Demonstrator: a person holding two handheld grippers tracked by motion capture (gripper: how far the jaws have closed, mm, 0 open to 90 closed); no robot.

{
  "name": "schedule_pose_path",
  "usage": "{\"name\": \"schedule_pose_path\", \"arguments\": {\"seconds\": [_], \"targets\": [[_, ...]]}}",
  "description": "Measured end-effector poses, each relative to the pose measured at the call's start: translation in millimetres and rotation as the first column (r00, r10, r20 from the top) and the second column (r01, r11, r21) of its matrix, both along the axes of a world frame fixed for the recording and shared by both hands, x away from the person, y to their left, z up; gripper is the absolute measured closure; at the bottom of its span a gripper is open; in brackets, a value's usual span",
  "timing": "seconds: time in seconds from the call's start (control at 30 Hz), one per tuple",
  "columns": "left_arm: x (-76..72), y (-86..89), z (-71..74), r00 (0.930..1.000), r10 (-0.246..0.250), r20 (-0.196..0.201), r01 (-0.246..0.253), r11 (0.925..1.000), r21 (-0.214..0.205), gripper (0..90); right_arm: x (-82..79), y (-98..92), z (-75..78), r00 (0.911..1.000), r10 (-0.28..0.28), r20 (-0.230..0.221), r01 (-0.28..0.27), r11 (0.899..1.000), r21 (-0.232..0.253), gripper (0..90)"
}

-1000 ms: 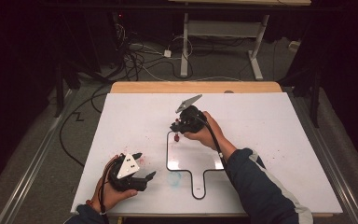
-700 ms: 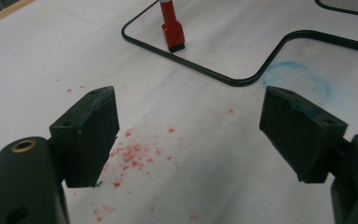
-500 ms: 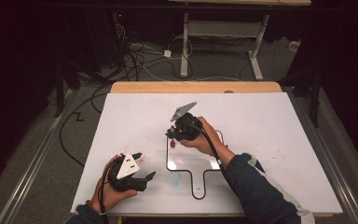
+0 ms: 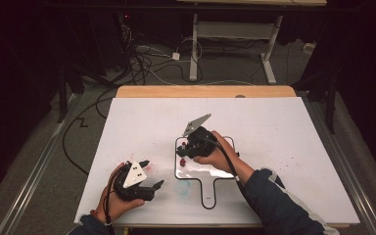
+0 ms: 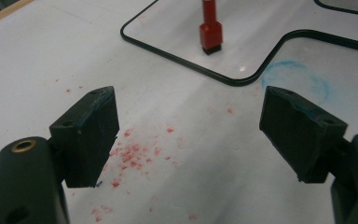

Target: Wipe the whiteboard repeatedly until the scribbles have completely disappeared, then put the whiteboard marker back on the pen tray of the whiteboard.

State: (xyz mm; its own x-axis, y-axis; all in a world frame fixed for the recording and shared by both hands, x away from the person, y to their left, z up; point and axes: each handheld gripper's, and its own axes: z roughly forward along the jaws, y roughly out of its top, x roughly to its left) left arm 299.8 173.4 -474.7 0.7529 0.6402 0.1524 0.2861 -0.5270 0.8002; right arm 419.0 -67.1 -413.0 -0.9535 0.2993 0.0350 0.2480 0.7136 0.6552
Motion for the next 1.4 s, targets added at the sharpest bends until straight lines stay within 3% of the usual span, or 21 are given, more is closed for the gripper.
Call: {"name": "schedule_pose_path", "arguments": {"seconds": [0.17, 0.3, 0.6, 1.0, 1.2, 1.4], "targets": [[-0.3, -1.0, -0.2, 1.0000, -0.001, -0.002, 0.001, 1.0000, 0.003, 18.7, -18.9, -0.5, 0.8, 0.9990, 0.045, 0.005, -0.045, 0.999, -0.015, 81.0], [-0.4, -0.8, -0.8, 1.0000, 0.004, -0.002, -0.004, 1.0000, 0.005, 18.7, -28.0, -4.6, 1.2, 0.9987, 0.049, 0.014, -0.049, 0.999, -0.016, 81.0], [1.3, -1.7, -2.7, 0.9999, 0.016, -0.006, -0.016, 0.9997, 0.021, 18.7, -31.4, -40.8, 19.1, 0.9980, -0.024, 0.058, 0.018, 0.996, 0.092, 81.0], [0.0, -1.8, -3.6, 0.9996, 0.027, -0.008, -0.027, 0.9991, 0.032, 18.7, -40.3, -87.7, 30.5, 0.9936, -0.091, 0.067, 0.081, 0.986, 0.145, 80.9], [-0.2, -1.3, -3.5, 0.9996, 0.028, -0.006, -0.028, 0.9990, 0.034, 18.7, -42.9, -120.2, 37.8, 0.9890, -0.143, 0.036, 0.134, 0.973, 0.186, 80.9], [-0.9, -1.5, -3.2, 0.9996, 0.028, -0.002, -0.027, 0.9989, 0.038, 18.7, -42.1, -158.1, 41.1, 0.9800, -0.199, -0.006, 0.196, 0.962, 0.190, 80.7]]}}
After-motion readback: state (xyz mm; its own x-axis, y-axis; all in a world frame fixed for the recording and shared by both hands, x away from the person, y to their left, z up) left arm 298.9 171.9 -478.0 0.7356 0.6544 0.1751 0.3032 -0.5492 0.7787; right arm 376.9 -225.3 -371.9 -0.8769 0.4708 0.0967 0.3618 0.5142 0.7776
